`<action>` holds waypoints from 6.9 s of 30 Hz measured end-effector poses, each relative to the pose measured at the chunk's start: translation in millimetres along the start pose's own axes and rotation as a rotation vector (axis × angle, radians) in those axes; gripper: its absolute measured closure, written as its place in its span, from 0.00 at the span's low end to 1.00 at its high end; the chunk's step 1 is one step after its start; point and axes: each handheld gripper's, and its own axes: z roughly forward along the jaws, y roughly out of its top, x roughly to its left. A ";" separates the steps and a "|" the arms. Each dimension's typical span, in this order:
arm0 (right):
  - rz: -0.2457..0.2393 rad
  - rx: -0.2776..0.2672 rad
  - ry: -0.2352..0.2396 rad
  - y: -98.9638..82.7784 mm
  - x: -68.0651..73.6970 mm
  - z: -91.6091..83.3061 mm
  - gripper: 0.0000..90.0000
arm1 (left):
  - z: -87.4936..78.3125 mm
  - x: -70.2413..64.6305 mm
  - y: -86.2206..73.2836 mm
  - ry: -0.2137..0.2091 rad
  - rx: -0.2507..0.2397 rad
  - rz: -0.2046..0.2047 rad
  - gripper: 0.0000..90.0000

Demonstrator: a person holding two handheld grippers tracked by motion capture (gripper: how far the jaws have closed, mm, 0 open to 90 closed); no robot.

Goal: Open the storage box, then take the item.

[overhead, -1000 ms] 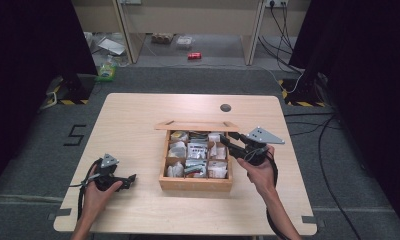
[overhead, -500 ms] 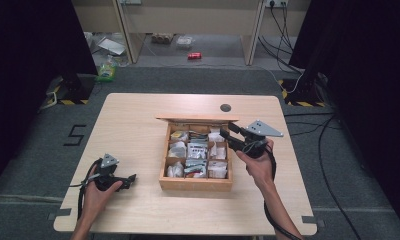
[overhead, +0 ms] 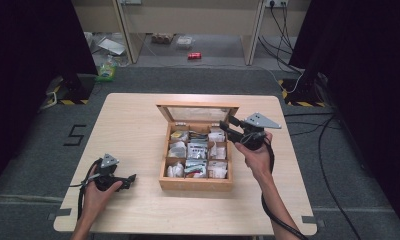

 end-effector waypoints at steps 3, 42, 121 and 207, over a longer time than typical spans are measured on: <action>0.000 -0.001 -0.005 1.3 -1.3 2.9 0.62 | 0.0 0.0 0.0 0.000 0.001 0.000 0.00; -0.014 0.059 -0.121 10.1 -19.4 36.6 0.58 | 0.0 0.1 0.0 0.000 0.001 0.001 0.00; 0.054 0.231 -0.036 -35.0 23.2 -1.1 0.52 | -0.1 0.0 0.0 0.001 0.001 0.001 0.00; 0.111 0.331 0.001 -72.3 18.0 32.0 0.90 | -1.6 -0.6 -1.5 -0.001 0.002 0.005 0.00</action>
